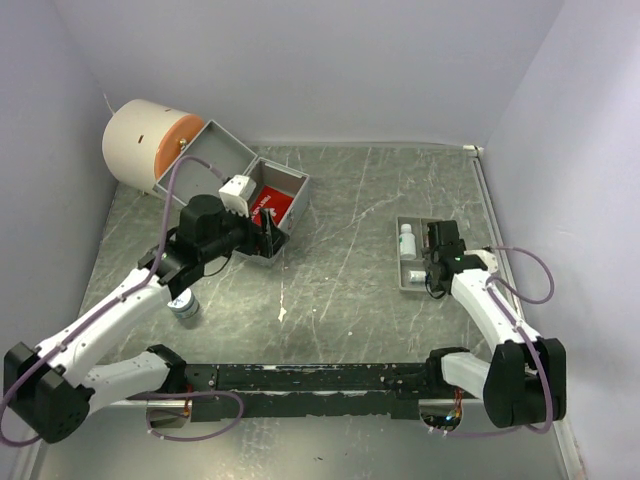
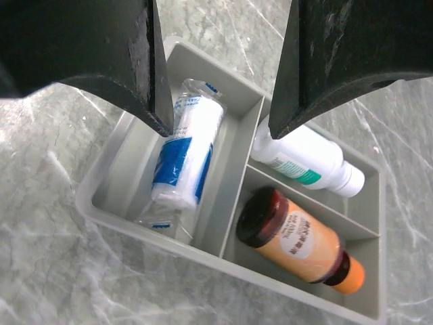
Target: Organize the medicine kit
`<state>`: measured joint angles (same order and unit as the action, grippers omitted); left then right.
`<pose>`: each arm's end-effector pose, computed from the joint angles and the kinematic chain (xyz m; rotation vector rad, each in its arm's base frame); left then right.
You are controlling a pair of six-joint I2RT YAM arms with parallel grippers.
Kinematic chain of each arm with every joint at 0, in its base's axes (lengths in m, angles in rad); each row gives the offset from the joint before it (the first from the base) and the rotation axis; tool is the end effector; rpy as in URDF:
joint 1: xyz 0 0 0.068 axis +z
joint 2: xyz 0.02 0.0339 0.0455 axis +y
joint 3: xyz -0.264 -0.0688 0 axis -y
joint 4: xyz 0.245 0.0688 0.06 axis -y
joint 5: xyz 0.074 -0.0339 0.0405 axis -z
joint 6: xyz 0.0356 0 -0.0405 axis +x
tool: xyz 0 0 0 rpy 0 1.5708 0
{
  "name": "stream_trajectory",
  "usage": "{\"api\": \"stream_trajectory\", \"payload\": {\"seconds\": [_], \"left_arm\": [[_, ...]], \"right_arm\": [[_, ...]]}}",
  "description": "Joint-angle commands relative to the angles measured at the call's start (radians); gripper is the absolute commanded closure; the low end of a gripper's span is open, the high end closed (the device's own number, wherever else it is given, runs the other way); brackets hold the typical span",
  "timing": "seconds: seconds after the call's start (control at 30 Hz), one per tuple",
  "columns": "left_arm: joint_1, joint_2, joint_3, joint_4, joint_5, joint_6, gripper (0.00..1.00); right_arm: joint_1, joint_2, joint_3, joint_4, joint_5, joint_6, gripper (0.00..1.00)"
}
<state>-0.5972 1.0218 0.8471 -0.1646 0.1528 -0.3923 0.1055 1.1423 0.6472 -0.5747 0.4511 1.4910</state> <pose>0.1928 -0.1377 0.3189 0.3105 1.9668 -0.8019 0.2058 0.0062 0.1970 1.6940 1.8133 0.0572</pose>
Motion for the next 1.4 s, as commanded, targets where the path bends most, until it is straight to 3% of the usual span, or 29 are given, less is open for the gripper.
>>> {"api": "stream_trajectory", "payload": {"seconds": [0.0, 0.2, 0.33, 0.53, 0.7, 0.77, 0.9, 1.07, 1.13, 1.23, 1.37], "left_arm": [[-0.004, 0.087, 0.107, -0.110, -0.134, 0.004, 0.07], [-0.003, 0.322, 0.272, -0.238, -0.253, -0.035, 0.14], [-0.002, 0.502, 0.429, -0.321, -0.225, -0.024, 0.19], [-0.003, 0.653, 0.512, -0.360, -0.216, -0.033, 0.34], [-0.002, 0.692, 0.509, -0.367, -0.237, -0.028, 0.40], [-0.002, 0.701, 0.506, -0.366, -0.218, -0.017, 0.49], [-0.004, 0.708, 0.503, -0.344, -0.041, 0.016, 0.65], [-0.007, 0.696, 0.486, -0.319, 0.051, 0.017, 0.72], [-0.011, 0.693, 0.477, -0.317, 0.074, 0.014, 0.74], [-0.029, 0.689, 0.461, -0.305, 0.105, -0.004, 0.74], [-0.062, 0.682, 0.444, -0.281, 0.120, -0.035, 0.73]], "right_arm": [[-0.008, -0.039, 0.033, 0.037, 0.038, -0.234, 0.42], [-0.007, -0.033, 0.026, 0.247, -0.077, -0.585, 0.49], [-0.008, 0.008, 0.059, 0.287, -0.110, -0.708, 0.49], [-0.010, 0.089, 0.106, 0.339, -0.163, -0.875, 0.48], [-0.009, 0.133, 0.117, 0.365, -0.209, -0.906, 0.48], [-0.010, 0.149, 0.120, 0.368, -0.220, -0.907, 0.49], [-0.011, 0.201, 0.156, 0.338, -0.196, -0.909, 0.49], [-0.016, 0.277, 0.210, 0.349, -0.203, -0.995, 0.50], [-0.020, 0.325, 0.238, 0.325, -0.204, -1.024, 0.56], [-0.023, 0.383, 0.266, 0.290, -0.167, -1.048, 0.75], [-0.034, 0.404, 0.261, 0.286, -0.142, -1.075, 0.79]]}}
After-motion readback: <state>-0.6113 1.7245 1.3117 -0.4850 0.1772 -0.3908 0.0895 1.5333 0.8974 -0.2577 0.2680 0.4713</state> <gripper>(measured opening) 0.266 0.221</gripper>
